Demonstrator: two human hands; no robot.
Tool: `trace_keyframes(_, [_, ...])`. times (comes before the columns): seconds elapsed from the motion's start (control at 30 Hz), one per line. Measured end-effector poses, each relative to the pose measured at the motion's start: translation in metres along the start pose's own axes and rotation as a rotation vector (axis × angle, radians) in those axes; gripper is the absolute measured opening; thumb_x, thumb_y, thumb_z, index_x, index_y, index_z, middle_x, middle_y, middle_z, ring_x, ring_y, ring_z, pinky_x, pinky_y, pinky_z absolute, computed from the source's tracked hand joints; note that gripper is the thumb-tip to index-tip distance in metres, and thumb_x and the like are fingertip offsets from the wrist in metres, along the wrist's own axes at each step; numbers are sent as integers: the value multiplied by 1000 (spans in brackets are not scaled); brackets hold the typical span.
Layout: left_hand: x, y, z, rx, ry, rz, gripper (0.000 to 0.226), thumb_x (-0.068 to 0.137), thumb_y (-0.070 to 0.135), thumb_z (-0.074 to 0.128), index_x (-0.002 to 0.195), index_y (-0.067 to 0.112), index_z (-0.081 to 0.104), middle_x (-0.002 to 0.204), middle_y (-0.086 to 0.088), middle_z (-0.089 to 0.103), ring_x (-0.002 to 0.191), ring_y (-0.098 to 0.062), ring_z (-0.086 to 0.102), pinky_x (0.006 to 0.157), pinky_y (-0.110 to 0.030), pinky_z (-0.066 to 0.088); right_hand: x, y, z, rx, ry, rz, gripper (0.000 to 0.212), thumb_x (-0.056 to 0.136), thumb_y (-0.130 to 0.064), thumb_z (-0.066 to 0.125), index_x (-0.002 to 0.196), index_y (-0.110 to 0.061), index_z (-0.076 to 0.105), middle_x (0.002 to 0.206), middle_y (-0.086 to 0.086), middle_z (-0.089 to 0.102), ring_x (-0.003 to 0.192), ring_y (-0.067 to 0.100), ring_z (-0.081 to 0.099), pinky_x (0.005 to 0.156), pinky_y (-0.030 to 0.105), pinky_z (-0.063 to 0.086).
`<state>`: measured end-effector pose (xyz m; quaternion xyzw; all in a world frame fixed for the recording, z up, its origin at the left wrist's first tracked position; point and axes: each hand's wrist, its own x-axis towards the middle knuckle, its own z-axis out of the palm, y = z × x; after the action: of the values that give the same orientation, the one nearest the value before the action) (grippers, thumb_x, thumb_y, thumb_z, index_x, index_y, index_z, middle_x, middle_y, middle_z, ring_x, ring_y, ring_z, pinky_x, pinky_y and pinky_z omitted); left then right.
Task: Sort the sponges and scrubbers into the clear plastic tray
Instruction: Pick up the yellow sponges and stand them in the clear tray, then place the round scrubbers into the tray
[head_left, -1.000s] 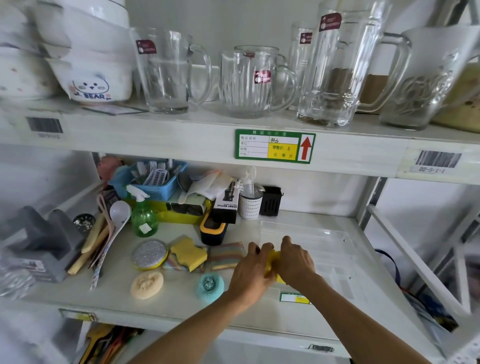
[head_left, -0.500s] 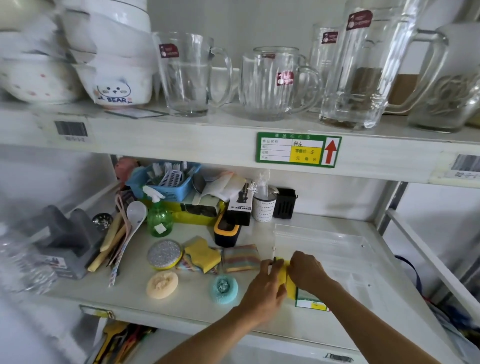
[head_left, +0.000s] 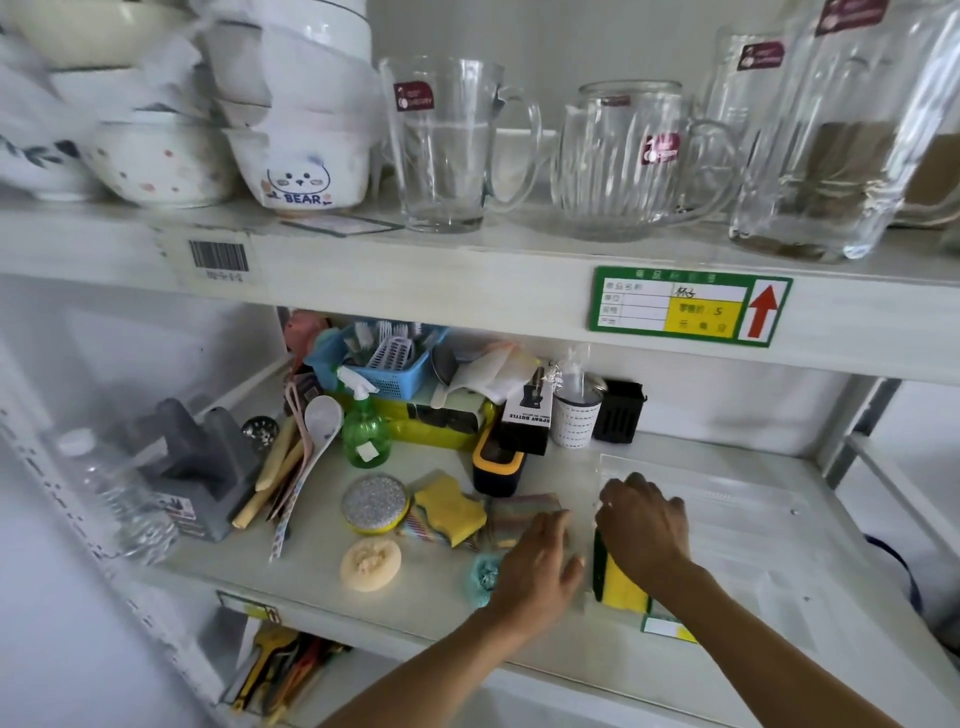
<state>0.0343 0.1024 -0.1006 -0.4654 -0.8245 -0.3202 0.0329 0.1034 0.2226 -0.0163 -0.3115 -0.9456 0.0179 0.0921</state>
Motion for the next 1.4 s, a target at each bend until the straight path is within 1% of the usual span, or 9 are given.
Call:
trace_keyframes(0.1, [-3,-33,-18,33,113,-91,39,92,34,44,126,16,47,117,-5,61,102,-20,63,80,-30,52,1,-32,7,97,-4,-156,26,91,-24,46,114,-21,60,114,3,58,110,24,56,90,37,41])
trace_keyframes(0.2, [-7,-79,-41,148,148,-251,37,88,25,54,122,10,54,118,-10,60,105,-27,62,86,-35,53,-2,-65,23,132,-121,-252,30,91,-23,46,118,-20,58,121,6,59,114,26,55,93,37,43])
trace_keyframes(0.33, [-28,-125,-72,359,66,-543,40,86,31,57,119,10,53,119,-15,56,109,-34,58,82,-43,52,-9,-88,58,222,-366,-144,39,91,-33,51,127,-16,52,129,11,58,117,31,56,93,38,48])
trace_keyframes(0.6, [-58,-172,-89,569,-117,-866,50,94,49,37,122,11,54,128,-9,51,120,-25,48,96,-38,42,-13,-101,90,135,-444,31,51,93,-50,44,129,-14,50,134,10,51,123,27,50,100,37,41])
trace_keyframes(0.8, [-62,-170,-84,501,-75,-857,52,90,54,43,117,12,54,123,-8,55,117,-25,51,92,-38,43,-11,-105,100,232,-474,80,55,86,-41,62,129,-13,44,131,9,50,121,28,52,98,39,43])
trace_keyframes(0.93, [-55,-157,-88,218,67,-872,52,81,41,63,113,5,43,114,-15,62,104,-33,63,81,-39,49,-9,-105,101,440,-434,82,60,80,-36,69,127,-14,38,120,8,59,111,29,59,85,34,48])
trace_keyframes(1.17, [-19,-109,-91,-113,365,-579,41,80,21,66,113,6,47,109,-16,64,96,-38,63,74,-36,49,3,-95,68,740,-147,24,37,85,-32,64,116,-19,48,104,3,60,96,24,61,79,38,55])
trace_keyframes(1.3, [15,-68,-76,-268,365,-356,56,76,47,47,115,6,51,111,-13,62,97,-30,59,80,-32,46,15,-60,43,764,100,49,30,88,-30,58,112,-17,46,106,7,63,91,28,62,71,34,52])
trace_keyframes(1.4, [38,-34,-57,-322,333,-282,62,77,51,45,121,9,53,118,-12,62,104,-28,59,87,-34,47,19,-22,29,752,272,123,28,90,-30,57,112,-15,48,105,10,65,90,31,62,70,33,48])
